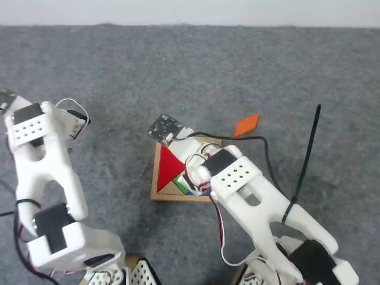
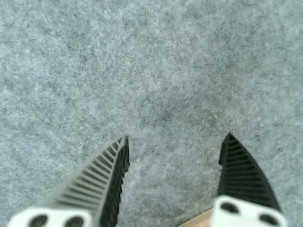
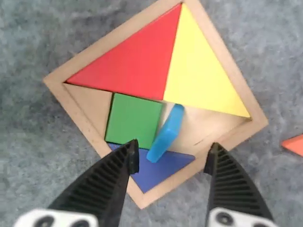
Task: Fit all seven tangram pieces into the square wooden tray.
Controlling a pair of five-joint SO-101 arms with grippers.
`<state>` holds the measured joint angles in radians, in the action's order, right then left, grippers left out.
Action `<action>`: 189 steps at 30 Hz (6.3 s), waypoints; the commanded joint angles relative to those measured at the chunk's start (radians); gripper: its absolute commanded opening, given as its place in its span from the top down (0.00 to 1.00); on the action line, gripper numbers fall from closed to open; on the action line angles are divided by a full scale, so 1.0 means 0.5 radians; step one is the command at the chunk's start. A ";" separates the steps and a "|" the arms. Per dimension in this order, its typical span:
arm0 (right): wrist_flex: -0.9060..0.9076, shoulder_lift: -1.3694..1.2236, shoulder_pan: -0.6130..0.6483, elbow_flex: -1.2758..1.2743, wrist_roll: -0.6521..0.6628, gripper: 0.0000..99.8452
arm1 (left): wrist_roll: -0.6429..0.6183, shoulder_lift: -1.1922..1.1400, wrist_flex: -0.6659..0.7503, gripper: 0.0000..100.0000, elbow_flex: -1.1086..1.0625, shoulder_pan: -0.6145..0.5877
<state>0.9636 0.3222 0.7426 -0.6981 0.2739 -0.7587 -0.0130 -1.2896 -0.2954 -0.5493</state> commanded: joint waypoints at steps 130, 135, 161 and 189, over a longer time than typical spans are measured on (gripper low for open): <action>0.888 -2.383 -1.122 2.866 -1.989 0.76 | 0.110 0.012 0.028 0.71 -0.023 0.018; 1.315 -2.555 -1.125 3.302 -1.979 0.92 | 0.114 0.012 0.028 0.71 -0.020 0.018; 1.665 -2.150 -1.204 3.173 -0.528 0.98 | 0.114 0.015 0.028 0.71 -0.017 0.018; 1.204 -0.934 -0.578 1.415 -0.021 0.98 | 0.114 0.015 0.028 0.71 -0.023 0.018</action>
<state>1.6617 -0.2547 0.3483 0.1258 0.2110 -0.7127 -0.0130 -1.2896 -0.3168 -0.5478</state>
